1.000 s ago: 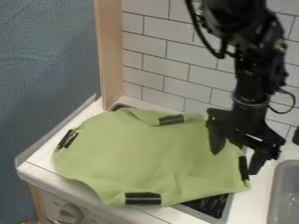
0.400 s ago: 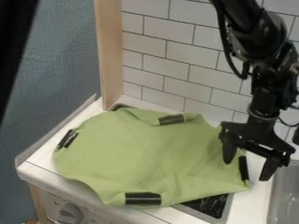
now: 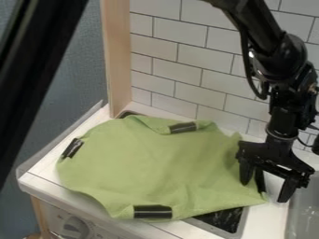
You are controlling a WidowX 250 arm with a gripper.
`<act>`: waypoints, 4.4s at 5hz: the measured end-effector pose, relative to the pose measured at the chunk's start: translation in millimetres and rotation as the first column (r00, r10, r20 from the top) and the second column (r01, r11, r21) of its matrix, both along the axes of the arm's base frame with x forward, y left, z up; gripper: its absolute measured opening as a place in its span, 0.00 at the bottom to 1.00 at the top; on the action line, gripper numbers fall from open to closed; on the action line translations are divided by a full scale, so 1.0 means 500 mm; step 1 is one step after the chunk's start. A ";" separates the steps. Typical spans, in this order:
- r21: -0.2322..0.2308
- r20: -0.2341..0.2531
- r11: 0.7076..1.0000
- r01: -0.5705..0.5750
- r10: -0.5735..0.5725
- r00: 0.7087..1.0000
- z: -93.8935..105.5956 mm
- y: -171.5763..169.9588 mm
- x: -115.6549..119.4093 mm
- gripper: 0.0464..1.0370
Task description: Fold the cloth from right to left
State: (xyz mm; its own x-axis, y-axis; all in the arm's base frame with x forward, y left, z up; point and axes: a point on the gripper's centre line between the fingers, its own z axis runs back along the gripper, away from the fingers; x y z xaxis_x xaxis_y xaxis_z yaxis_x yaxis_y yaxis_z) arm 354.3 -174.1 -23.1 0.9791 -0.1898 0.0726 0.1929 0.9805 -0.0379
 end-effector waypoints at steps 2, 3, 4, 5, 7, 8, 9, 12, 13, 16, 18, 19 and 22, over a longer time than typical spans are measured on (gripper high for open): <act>-0.010 0.000 1.000 0.024 -0.024 1.000 -0.004 -0.007 0.009 0.63; -0.022 0.012 0.999 0.037 -0.037 0.999 -0.008 -0.011 0.012 0.34; -0.020 0.009 0.999 0.040 -0.039 0.999 -0.013 -0.011 0.012 0.15; -0.021 0.006 0.999 0.038 -0.037 0.999 -0.015 -0.010 0.010 0.05; -0.044 0.012 0.998 0.047 -0.047 0.999 -0.010 -0.013 0.000 0.01; -0.061 0.015 0.996 0.067 -0.066 0.998 0.009 -0.010 -0.012 0.01; -0.105 0.053 0.990 0.097 -0.092 0.994 0.054 -0.008 -0.008 0.01; -0.190 0.075 0.977 0.093 -0.080 0.994 0.157 0.115 -0.028 0.01; -0.201 0.048 0.979 0.043 -0.034 0.998 0.161 0.190 -0.043 0.01; -0.201 -0.035 0.977 0.073 -0.082 0.996 0.112 0.312 -0.075 0.01; -0.202 -0.114 0.970 0.131 -0.157 0.981 0.043 0.333 -0.086 0.03; -0.206 -0.134 0.972 0.113 -0.143 0.981 0.030 0.345 -0.091 0.18; -0.191 -0.143 0.977 0.092 -0.121 0.982 0.035 0.353 -0.093 0.98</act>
